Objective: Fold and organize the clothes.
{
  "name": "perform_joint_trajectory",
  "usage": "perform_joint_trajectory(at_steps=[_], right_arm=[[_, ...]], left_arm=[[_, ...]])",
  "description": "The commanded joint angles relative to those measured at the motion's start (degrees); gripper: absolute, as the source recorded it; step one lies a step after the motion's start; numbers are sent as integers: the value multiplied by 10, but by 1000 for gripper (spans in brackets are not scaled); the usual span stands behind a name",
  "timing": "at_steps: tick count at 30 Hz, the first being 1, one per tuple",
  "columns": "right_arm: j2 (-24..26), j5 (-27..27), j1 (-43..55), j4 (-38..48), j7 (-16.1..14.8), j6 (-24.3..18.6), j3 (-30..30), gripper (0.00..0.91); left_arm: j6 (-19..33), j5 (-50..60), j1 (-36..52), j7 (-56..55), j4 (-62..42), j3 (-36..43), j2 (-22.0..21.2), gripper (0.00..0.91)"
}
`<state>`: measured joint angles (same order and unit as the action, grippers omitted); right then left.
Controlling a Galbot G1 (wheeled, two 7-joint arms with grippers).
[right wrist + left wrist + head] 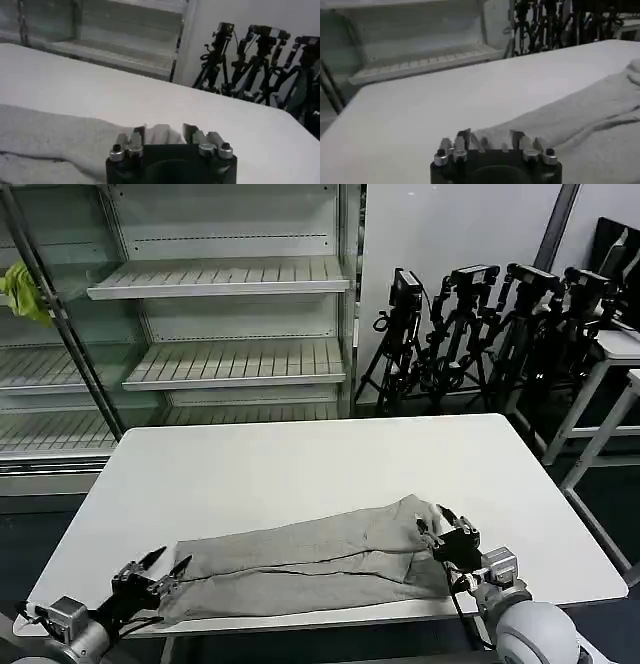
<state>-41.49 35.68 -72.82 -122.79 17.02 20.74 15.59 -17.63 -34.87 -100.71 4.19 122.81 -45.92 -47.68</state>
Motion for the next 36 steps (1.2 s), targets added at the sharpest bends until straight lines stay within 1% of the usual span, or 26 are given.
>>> perform_joint_trajectory(at_steps=[1, 3, 4, 6, 9, 16, 24, 36], right_arm=[[-15, -19, -6, -37, 6, -25, 147, 907], [-20, -19, -6, -46, 4, -26, 166, 907], [-24, -16, -3, -57, 4, -26, 177, 907], [-31, -12, 1, -68, 5, -22, 189, 907], [-36, -6, 4, -79, 8, -14, 187, 907], [-55, -12, 3, -87, 12, -10, 173, 907], [-71, -15, -9, -110, 16, -3, 182, 907], [-93, -26, -25, -111, 19, -7, 183, 907]], left_arm=[[-9, 22, -29, -26, 32, -90, -12, 907], [-19, -13, -30, -34, 46, -82, -22, 907], [-38, -47, -25, -54, 55, -67, -32, 907], [-55, -73, -14, -64, 58, -51, -44, 907], [-78, -113, 12, -83, 51, -21, -61, 907], [-91, -171, 27, -95, 30, -10, -83, 907], [-96, -181, 26, -96, 26, 17, -90, 907], [-99, -160, 17, -94, 29, 57, -110, 907]])
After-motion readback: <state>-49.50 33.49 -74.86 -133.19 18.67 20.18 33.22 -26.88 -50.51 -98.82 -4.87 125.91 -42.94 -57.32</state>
